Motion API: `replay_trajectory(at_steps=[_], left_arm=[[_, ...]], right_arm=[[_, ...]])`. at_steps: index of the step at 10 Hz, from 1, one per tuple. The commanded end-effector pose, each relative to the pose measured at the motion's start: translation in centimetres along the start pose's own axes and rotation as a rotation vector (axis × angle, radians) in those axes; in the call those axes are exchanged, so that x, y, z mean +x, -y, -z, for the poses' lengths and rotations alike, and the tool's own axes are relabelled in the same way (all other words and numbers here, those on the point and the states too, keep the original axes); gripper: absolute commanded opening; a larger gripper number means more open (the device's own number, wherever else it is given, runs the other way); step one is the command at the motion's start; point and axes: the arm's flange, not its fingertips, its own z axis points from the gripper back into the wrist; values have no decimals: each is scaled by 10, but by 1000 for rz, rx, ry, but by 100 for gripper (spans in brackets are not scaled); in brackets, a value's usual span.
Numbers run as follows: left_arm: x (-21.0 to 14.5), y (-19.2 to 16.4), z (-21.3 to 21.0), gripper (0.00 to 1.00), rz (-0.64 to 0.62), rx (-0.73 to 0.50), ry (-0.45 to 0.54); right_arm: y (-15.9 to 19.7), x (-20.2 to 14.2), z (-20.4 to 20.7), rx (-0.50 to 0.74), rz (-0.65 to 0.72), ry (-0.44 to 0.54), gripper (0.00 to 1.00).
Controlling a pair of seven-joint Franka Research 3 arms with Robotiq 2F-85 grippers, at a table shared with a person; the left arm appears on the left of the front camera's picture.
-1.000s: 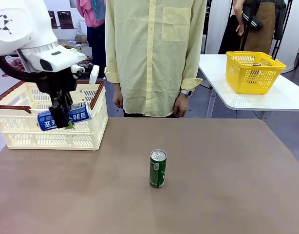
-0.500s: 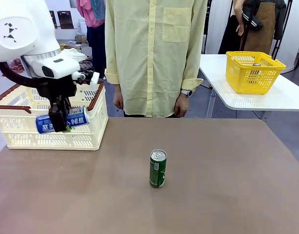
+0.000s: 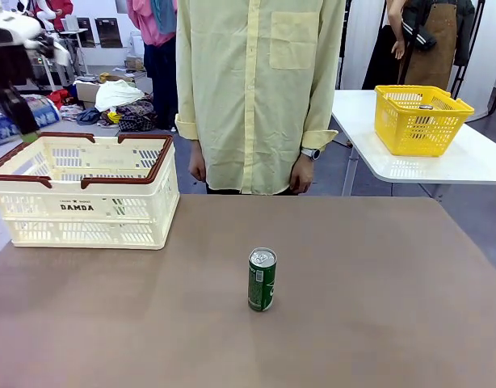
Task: Place the drinks into the Shopping basket.
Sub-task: Pick up one drink and place it into the Shopping basket.
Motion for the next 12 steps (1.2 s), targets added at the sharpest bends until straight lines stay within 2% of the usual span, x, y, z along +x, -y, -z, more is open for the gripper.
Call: replay_trajectory(at_steps=[1, 2, 3, 5, 6, 9, 10, 11, 12], left_arm=[[31, -55, -2, 0, -417, -34, 178], [37, -68, 11, 0, -545, 41, 213], [43, -74, 24, 0, -626, 64, 244], [49, -84, 43, 0, -736, 81, 264], [37, -99, 31, 0, -610, 3, 212], [37, -99, 31, 0, -610, 3, 212], [45, -97, 42, 0, -649, 10, 216], [53, -88, 55, 0, -663, 121, 211], [60, -87, 78, 0, -656, 106, 175]], right_arm=[[-3, 0, -1, 13, -7, 2, 100], [-3, 0, -1, 13, -7, 2, 100], [-3, 0, -1, 13, -7, 2, 100], [-3, 0, -1, 13, -7, 2, 100], [-3, 0, -1, 13, -7, 2, 100], [-3, 0, -1, 13, -7, 2, 100], [-3, 0, -1, 13, -7, 2, 100], [-3, 0, -1, 13, -7, 2, 100], [-3, 0, -1, 13, -7, 2, 100]])
